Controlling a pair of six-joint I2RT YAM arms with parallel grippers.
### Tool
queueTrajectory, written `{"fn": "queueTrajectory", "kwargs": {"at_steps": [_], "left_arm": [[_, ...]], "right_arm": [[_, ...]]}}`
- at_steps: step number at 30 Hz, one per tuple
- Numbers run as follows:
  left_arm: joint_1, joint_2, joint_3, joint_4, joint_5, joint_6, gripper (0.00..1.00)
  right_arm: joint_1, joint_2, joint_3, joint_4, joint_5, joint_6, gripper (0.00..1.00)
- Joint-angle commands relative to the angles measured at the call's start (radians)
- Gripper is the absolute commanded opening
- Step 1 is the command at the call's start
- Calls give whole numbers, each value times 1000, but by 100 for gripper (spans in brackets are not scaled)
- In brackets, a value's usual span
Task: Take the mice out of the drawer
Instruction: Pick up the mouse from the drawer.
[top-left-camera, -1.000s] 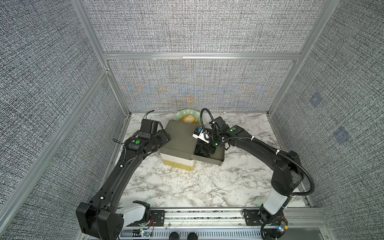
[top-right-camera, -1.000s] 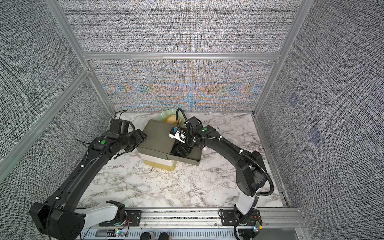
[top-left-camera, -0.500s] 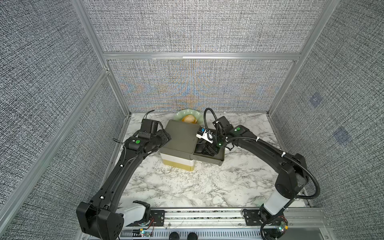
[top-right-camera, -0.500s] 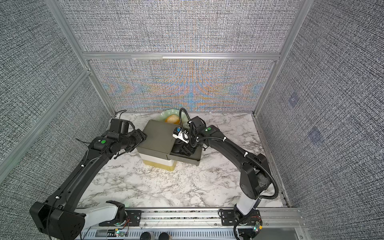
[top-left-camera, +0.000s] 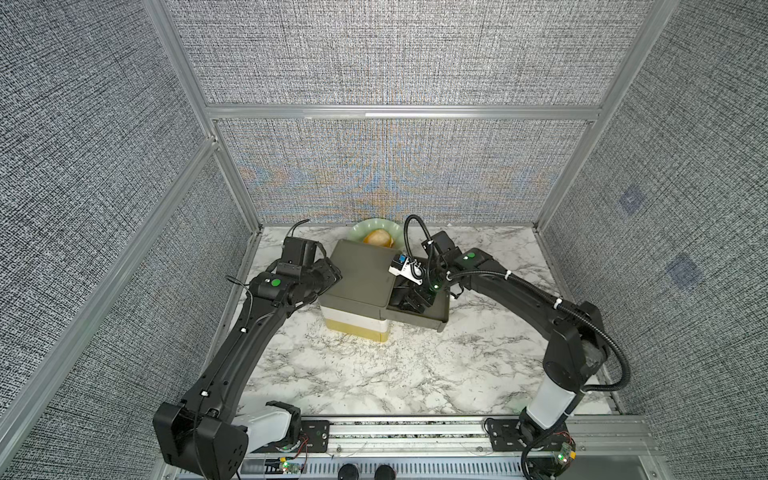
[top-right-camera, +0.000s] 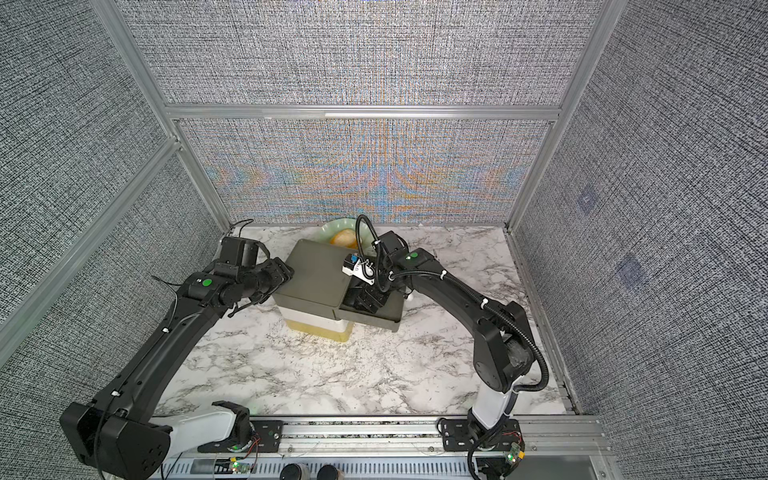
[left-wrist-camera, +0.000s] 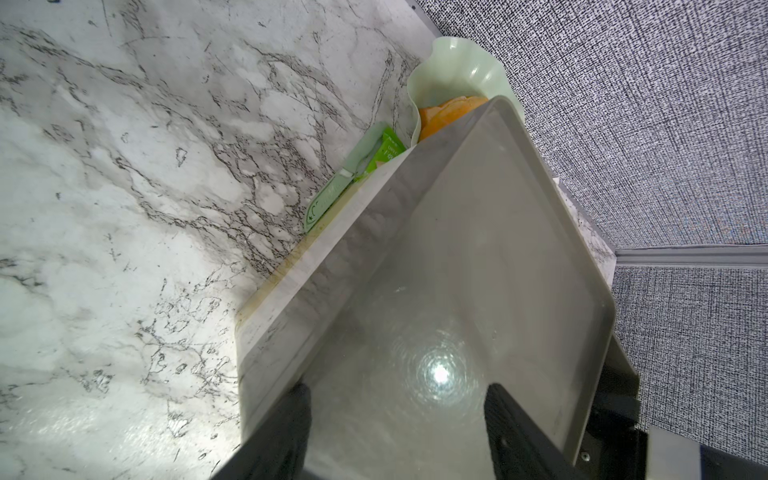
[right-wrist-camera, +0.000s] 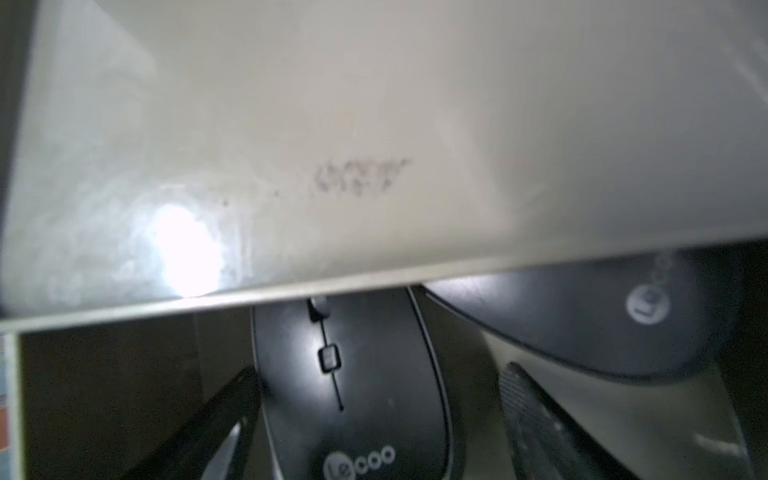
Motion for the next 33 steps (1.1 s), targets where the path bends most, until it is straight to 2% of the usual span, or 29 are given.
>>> {"fn": "queueTrajectory", "kwargs": {"at_steps": [1, 6, 20, 26, 33], "left_arm": [[4, 9, -6, -89, -24, 3, 69], [5, 13, -3, -87, -24, 5, 69], [5, 11, -3, -85, -25, 1, 69], [5, 21, 17, -94, -27, 5, 71], [5, 21, 20, -95, -27, 6, 72]], "right_arm": [[0, 10, 3, -13, -26, -15, 88], [-2, 12, 2, -19, -39, -24, 87], [-5, -31, -9, -21, -2, -31, 59], [-19, -55, -12, -38, 23, -29, 54], [-37, -75, -58, -39, 31, -34, 54]]}}
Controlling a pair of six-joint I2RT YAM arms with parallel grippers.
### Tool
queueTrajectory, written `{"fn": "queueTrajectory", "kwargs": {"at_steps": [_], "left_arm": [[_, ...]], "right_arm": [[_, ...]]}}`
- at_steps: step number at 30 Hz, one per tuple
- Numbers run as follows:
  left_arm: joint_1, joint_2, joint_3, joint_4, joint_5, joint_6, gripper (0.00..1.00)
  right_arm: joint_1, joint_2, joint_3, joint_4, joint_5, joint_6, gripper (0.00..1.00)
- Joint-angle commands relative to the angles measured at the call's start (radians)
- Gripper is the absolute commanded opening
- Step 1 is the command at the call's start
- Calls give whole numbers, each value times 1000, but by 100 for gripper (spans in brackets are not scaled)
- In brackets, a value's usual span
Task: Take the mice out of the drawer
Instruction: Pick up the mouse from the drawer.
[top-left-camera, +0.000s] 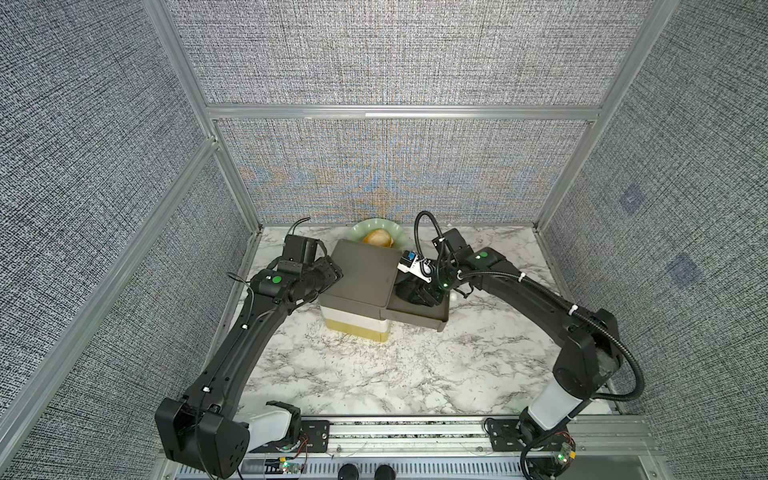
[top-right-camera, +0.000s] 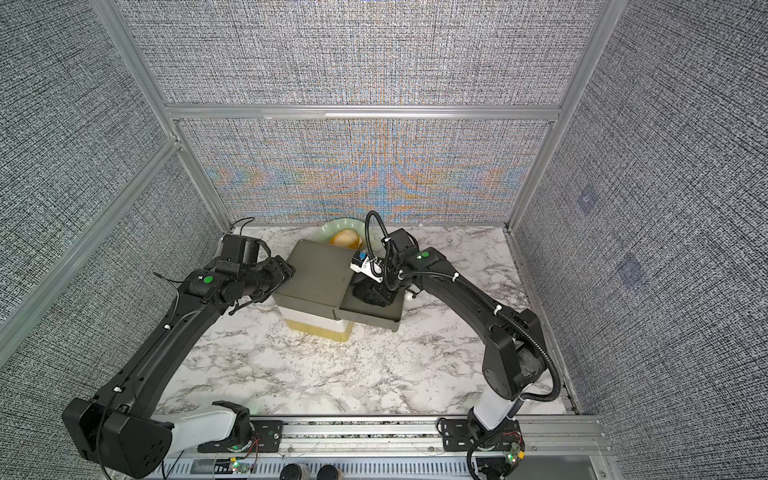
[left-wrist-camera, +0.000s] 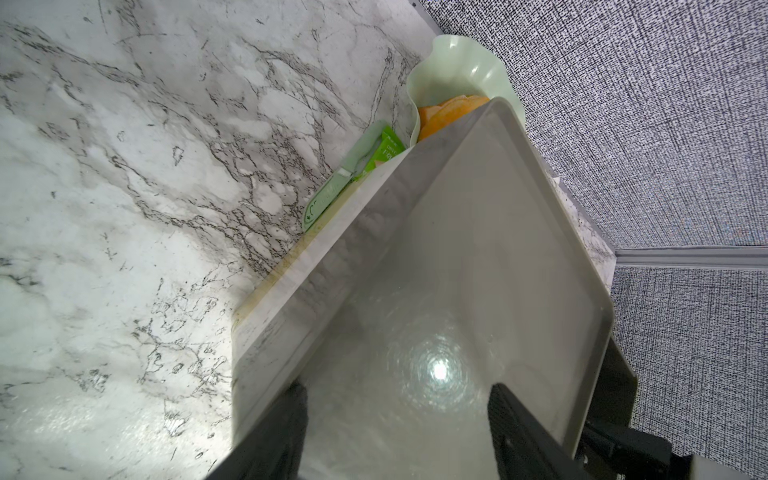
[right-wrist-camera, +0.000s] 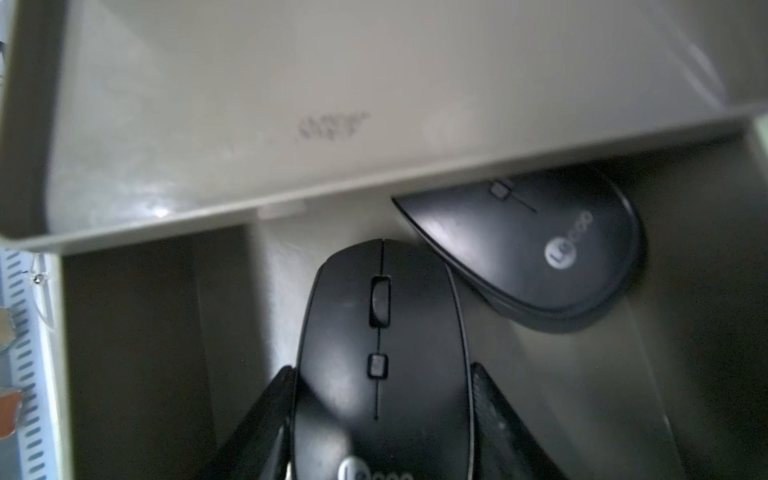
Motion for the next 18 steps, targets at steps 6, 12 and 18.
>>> {"fn": "queueTrajectory", "kwargs": {"at_steps": [6, 12, 18], "left_arm": [[4, 9, -2, -83, -26, 2, 72], [4, 10, 4, -84, -23, 1, 72], [4, 13, 12, -85, -25, 1, 72]], "right_arm": [[1, 11, -17, -15, 7, -10, 54], [1, 21, -15, -12, 20, -5, 70], [7, 29, -15, -14, 37, -12, 76]]}}
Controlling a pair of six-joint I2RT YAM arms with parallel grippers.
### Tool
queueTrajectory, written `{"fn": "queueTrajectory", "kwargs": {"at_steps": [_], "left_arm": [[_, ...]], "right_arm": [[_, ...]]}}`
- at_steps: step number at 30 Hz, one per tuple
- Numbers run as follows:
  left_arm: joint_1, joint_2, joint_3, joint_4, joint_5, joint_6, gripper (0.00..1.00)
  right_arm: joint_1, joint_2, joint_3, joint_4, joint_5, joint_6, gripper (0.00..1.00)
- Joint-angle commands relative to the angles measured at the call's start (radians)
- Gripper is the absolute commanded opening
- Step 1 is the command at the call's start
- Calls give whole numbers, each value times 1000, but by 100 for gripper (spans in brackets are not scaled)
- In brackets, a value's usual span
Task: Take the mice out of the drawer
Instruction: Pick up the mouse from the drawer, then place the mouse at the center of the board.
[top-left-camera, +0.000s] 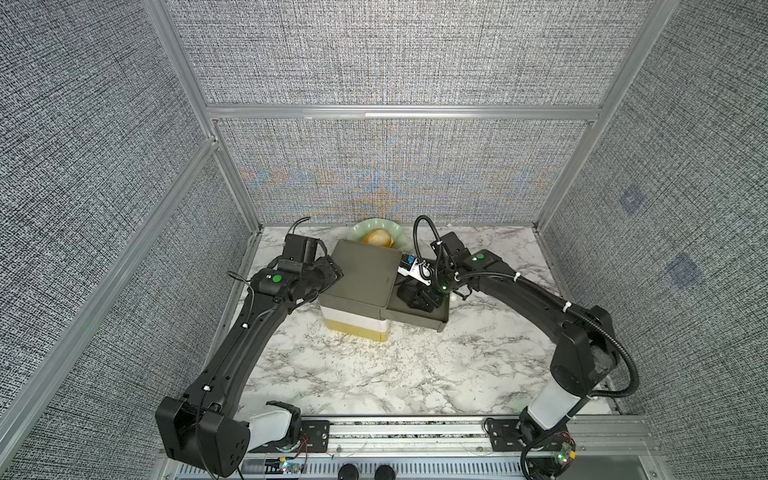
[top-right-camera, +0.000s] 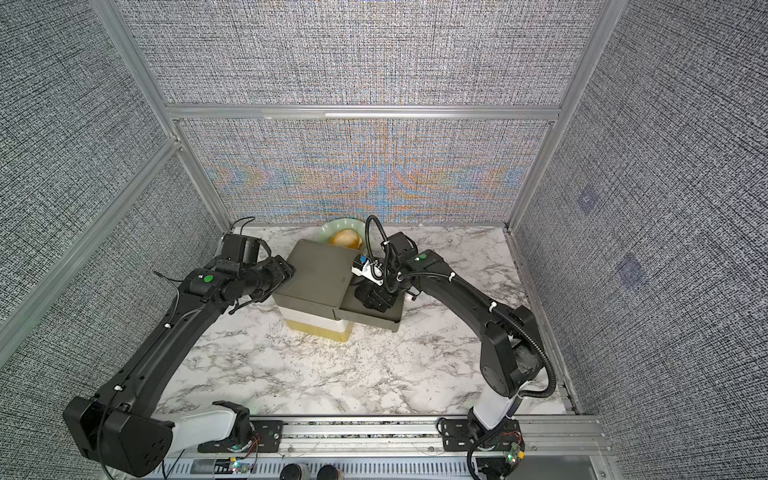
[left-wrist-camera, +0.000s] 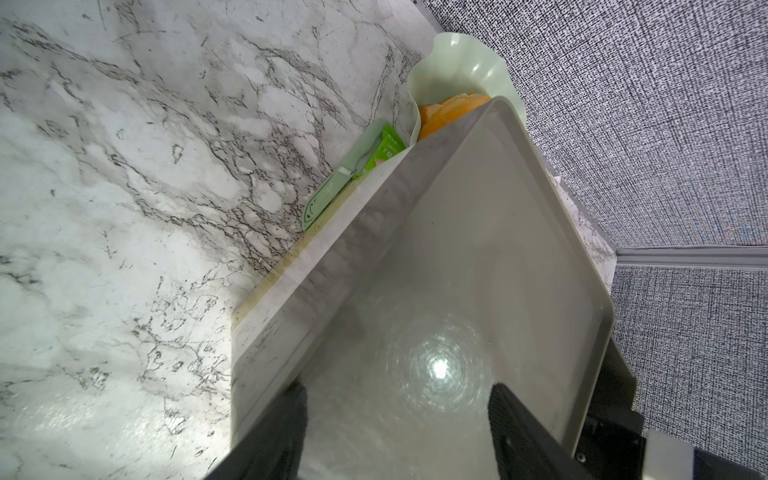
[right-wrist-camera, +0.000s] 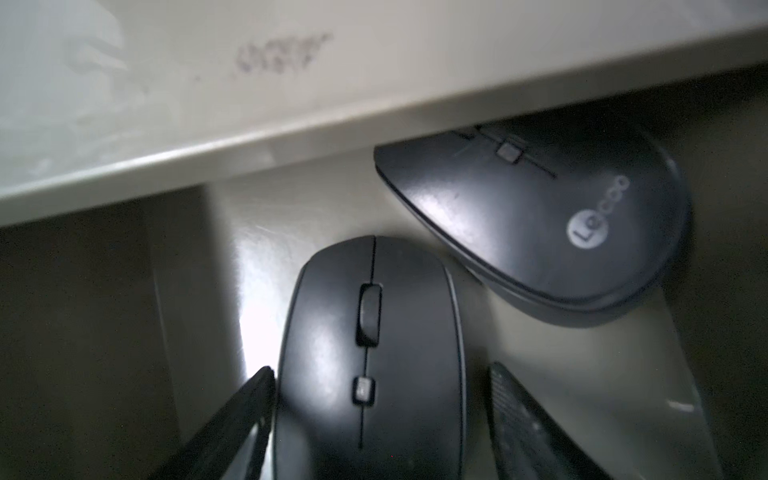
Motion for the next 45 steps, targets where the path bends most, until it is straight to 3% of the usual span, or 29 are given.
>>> {"fn": "queueTrajectory", "kwargs": {"at_steps": [1, 11, 21, 29, 35, 45], "left_arm": [[3, 7, 4, -74, -28, 1, 72], [3, 10, 30, -83, -30, 8, 72], [3, 2, 79, -117, -48, 27, 74], [3, 56, 203, -168, -18, 99, 79], [-4, 115, 309, -153, 92, 177, 85], [-163, 248, 501, -165, 121, 294, 96]], "right_arm": [[8, 9, 1, -28, 24, -13, 76], [11, -4, 52, -57, 65, -10, 58], [9, -71, 94, -83, 63, 76, 55], [-69, -159, 115, -64, 109, 310, 55], [-148, -227, 79, -94, 182, 466, 55], [-272, -265, -35, -80, 406, 650, 55]]}}
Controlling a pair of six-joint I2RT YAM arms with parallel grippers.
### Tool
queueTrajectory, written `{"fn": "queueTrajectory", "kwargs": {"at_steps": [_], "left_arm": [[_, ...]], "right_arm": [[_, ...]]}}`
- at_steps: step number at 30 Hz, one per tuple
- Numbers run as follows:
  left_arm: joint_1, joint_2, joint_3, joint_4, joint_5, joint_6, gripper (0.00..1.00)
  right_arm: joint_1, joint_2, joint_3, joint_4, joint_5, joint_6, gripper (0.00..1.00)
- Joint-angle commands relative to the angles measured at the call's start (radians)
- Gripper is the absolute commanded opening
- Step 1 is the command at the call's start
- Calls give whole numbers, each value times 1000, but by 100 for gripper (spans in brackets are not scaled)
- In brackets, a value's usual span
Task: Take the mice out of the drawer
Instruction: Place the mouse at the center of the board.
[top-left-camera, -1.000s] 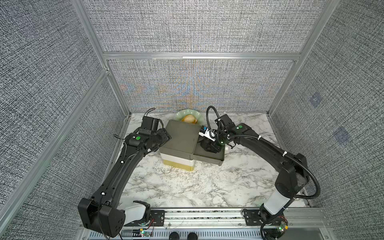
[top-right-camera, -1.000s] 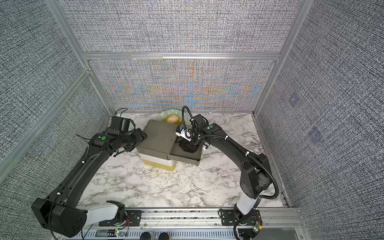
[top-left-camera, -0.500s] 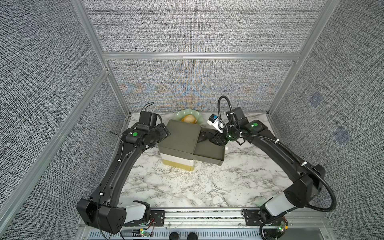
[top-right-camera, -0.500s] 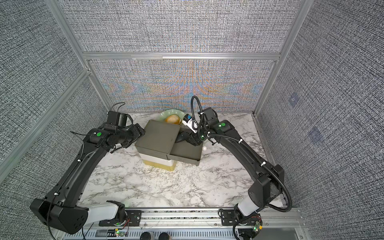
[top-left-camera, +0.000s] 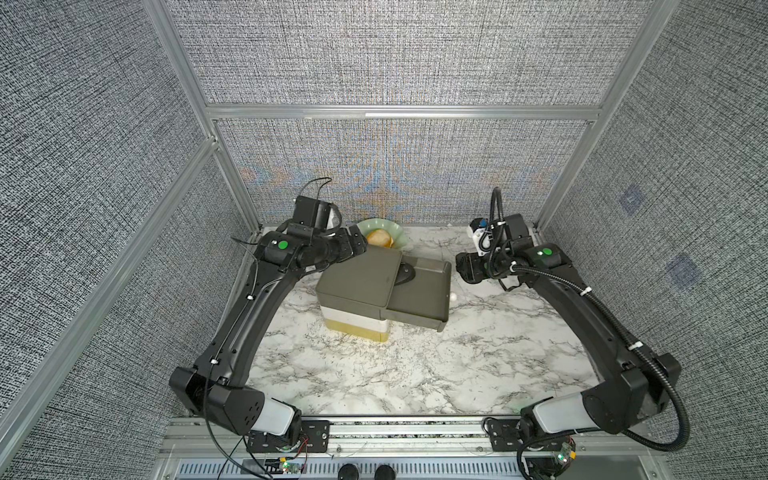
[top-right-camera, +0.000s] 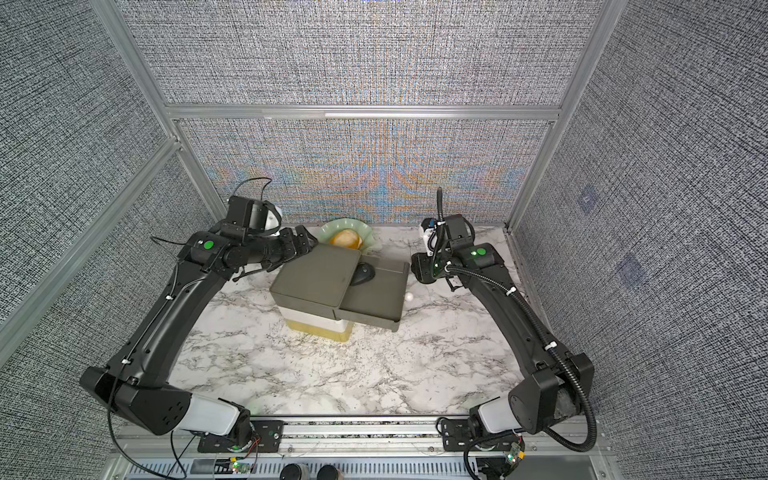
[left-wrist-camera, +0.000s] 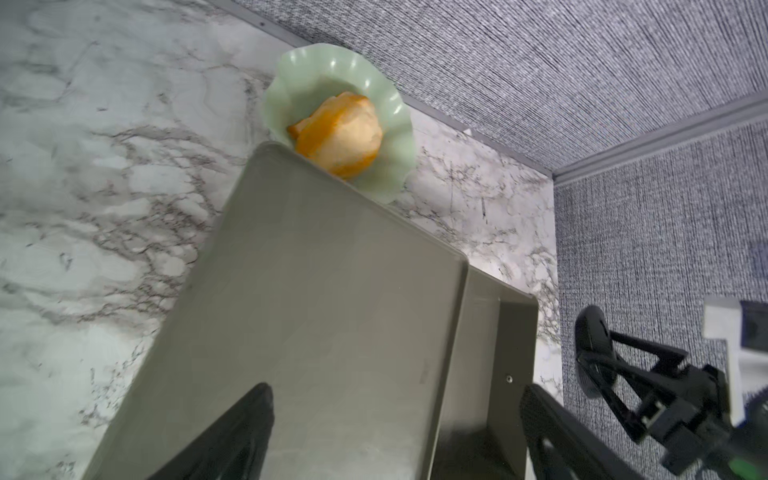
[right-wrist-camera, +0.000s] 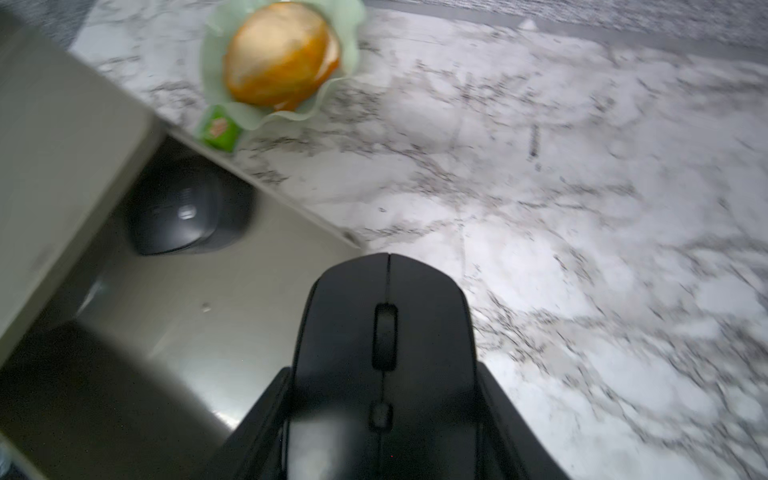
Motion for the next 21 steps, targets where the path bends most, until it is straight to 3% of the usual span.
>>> {"fn": "queueTrajectory", "kwargs": {"at_steps": [1, 6, 13, 21], "left_arm": [[-55, 25, 23, 2, 5, 68, 98], [-125, -5, -61, 105, -39, 124, 99], [-186, -147, -279, 343, -54, 158, 99], [-197, -201, -353, 382, -54, 184, 99]], "right_arm": [[-17, -1, -54, 31, 118, 78, 54], [-54, 13, -218, 160, 204, 119, 54], [-144, 37, -447, 424, 179, 189, 54], [-148, 144, -505, 511, 188, 213, 53]]}}
